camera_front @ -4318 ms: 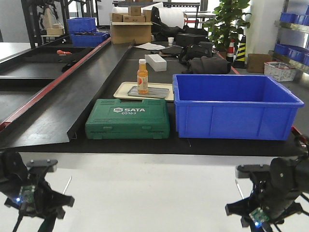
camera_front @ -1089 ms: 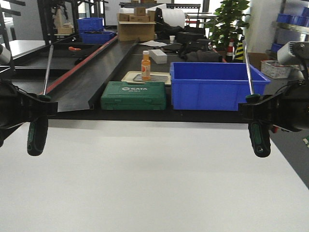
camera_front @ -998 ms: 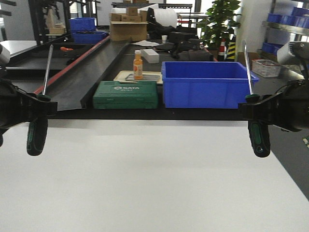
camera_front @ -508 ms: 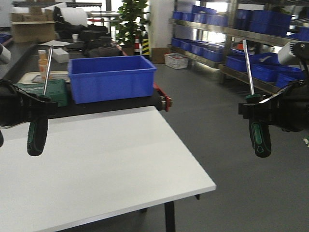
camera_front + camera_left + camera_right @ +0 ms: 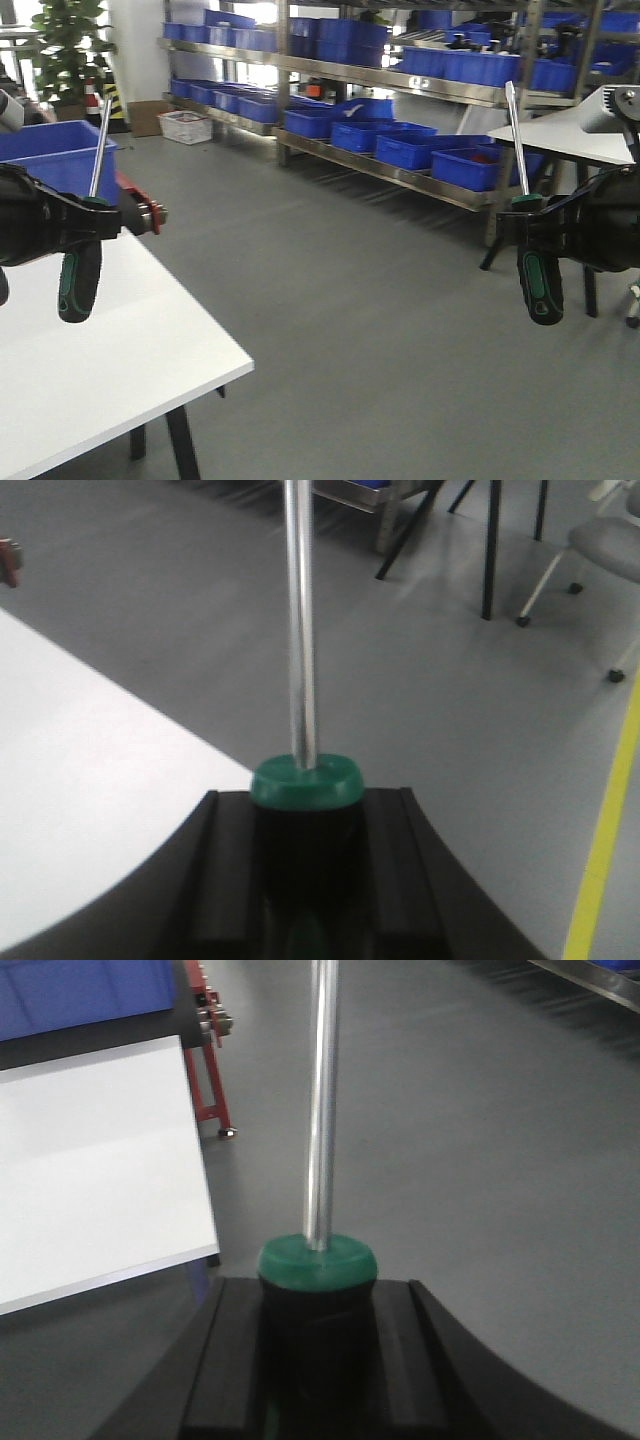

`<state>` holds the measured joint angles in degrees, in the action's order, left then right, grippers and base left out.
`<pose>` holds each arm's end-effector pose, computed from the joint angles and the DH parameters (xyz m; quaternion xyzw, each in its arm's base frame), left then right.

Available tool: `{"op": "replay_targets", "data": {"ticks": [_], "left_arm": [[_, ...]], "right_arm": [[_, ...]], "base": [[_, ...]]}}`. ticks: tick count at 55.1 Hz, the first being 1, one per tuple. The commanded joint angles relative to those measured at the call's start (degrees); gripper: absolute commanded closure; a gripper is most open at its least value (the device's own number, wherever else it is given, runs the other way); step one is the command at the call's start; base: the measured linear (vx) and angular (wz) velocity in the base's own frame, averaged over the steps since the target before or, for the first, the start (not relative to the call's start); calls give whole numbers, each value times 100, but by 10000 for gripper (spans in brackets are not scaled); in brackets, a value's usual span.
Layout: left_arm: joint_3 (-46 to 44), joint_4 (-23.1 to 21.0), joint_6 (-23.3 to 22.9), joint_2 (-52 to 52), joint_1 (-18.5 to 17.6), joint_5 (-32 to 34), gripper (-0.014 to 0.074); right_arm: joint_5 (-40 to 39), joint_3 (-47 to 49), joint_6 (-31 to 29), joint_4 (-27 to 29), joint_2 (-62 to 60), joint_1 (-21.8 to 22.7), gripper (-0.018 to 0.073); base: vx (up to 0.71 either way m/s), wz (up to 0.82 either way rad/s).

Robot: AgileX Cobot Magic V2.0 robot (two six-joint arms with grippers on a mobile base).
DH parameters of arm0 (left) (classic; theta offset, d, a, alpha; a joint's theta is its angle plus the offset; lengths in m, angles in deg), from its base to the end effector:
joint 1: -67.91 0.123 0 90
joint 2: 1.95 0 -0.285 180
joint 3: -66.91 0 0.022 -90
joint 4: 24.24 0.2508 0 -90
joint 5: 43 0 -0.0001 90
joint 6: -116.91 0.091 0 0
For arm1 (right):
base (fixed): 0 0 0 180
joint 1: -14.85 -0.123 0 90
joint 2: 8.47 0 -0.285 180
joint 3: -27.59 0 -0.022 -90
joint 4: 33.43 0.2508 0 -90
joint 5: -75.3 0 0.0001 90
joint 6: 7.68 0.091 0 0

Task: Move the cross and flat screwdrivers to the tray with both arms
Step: 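Hold both screwdrivers upright while the base turns away from the table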

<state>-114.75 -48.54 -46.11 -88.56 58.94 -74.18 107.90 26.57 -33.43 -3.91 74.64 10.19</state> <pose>0.3055 -0.0679 0.4155 0.0935 0.8298 -0.1511 0.5290 0.2907 0.0480 0.4188 -0.1091 0.8235 0.1327 0.5406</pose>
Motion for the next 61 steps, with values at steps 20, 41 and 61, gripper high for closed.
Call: {"op": "replay_targets", "data": {"ticks": [20,41,61], "left_arm": [[-163,-154,-35,209,-24,442,594],[-163,-154,-35,209,-24,437,594],[-163,-154,-35,209,-24,437,594]], "right_arm": [[-464,208,-56,123,-193,26,567],[-464,208,-56,123,-193,26,567],[-463,208,-56,129,-193,26,567]], "base": [[8,-54],[18,-46],[30,-45]]}}
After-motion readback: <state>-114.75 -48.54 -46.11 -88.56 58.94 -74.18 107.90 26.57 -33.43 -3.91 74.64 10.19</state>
